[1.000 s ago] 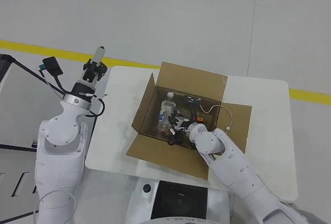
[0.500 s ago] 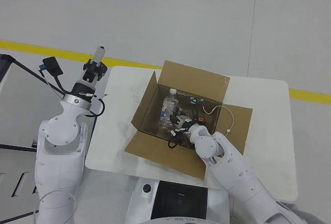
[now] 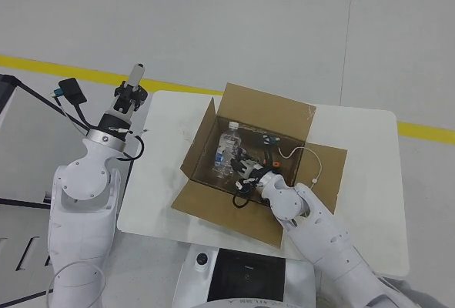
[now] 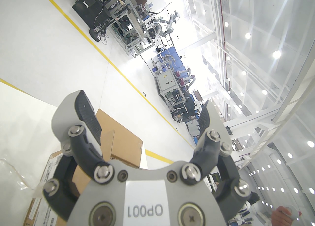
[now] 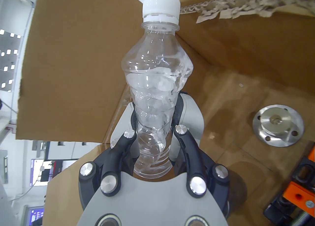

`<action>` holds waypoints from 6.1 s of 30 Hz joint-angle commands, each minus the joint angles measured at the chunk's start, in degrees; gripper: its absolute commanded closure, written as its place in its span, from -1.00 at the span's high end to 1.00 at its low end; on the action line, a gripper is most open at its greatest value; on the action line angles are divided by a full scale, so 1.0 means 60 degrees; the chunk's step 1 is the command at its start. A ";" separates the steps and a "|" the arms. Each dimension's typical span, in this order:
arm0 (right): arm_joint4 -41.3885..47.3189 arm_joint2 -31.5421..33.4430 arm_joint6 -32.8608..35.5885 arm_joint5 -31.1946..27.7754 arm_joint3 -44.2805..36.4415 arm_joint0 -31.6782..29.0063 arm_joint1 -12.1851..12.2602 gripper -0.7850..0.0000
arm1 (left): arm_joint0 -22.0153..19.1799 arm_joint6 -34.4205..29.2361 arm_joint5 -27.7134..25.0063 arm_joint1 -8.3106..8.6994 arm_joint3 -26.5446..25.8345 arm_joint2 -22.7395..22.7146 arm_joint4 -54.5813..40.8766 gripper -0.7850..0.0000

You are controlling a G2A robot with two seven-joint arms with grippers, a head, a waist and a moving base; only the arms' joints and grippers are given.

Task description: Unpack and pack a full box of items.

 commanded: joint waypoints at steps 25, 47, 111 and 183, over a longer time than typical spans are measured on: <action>0.0420 0.1807 -0.0680 -0.2011 -0.0948 -0.0415 0.0325 -1.00 | 0.0000 0.0000 0.0000 0.0000 0.0000 0.0000 0.0000 1.00; -0.0398 0.1853 -0.1604 -0.2678 -0.0988 -0.0435 0.0341 -1.00 | 0.0000 0.0000 0.0000 0.0000 0.0000 0.0000 0.0000 1.00; -0.1841 0.1580 -0.4439 -0.2650 -0.0486 -0.0423 0.0141 -0.42 | 0.0000 0.0000 0.0000 0.0000 0.0000 0.0000 0.0000 1.00; -0.5980 0.3275 0.0625 -0.4940 -0.3982 0.0526 0.1581 -0.11 | 0.0774 -0.2655 0.0715 0.0078 -0.1571 -0.0126 -0.3207 1.00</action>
